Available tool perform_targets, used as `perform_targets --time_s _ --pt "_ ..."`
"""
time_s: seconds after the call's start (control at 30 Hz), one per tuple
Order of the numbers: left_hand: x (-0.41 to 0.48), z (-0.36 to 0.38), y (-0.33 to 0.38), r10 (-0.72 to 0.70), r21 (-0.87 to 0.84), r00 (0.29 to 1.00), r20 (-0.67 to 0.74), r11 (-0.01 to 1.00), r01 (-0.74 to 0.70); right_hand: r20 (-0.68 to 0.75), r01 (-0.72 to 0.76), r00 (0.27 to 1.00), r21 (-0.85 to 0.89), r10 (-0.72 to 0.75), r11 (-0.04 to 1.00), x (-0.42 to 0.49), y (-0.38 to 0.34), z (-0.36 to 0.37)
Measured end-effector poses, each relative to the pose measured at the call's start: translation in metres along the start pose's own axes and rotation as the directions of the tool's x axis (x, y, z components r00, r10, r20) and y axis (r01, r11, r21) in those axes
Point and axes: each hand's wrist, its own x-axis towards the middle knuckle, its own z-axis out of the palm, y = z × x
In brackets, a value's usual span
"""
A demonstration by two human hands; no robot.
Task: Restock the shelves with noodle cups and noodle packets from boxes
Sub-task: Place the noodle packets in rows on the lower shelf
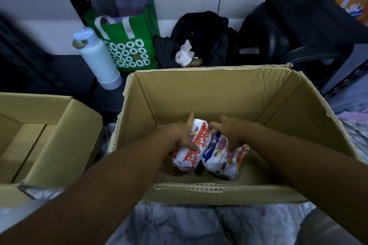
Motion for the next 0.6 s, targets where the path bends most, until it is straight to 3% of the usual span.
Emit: perform_targets --time_s 0.1,0.17,0.23,0.33,0.43,0.6 --pt "-0.003 0.002 0.009 0.088 0.056 0.991 -0.102 0.995 -0.082 0.106 -0.023 0.994 -0.094 0.033 0.995 -0.003 0.004 -0.002" --pt "-0.003 0.0 0.013 0.09 0.161 0.982 -0.167 0.985 -0.063 0.141 0.013 0.99 -0.196 0.015 0.981 -0.008 0.007 -0.004" --pt "-0.007 -0.005 0.014 0.049 0.207 0.954 -0.294 0.978 0.014 0.112 0.057 0.993 -0.315 -0.022 0.947 -0.012 0.01 -0.002" --pt "-0.02 -0.019 0.006 -0.115 0.058 0.892 -0.438 0.986 0.156 0.077 0.083 0.995 -0.406 -0.057 0.91 -0.016 0.011 0.0" --pt "-0.036 -0.033 -0.006 -0.262 0.025 0.881 -0.395 0.955 0.295 0.023 0.017 1.0 -0.385 -0.008 0.923 -0.017 0.012 -0.003" --pt "-0.042 -0.04 -0.012 -0.224 0.175 0.922 -0.316 0.941 0.288 0.029 -0.108 0.993 -0.182 0.115 0.977 -0.019 0.018 0.0"
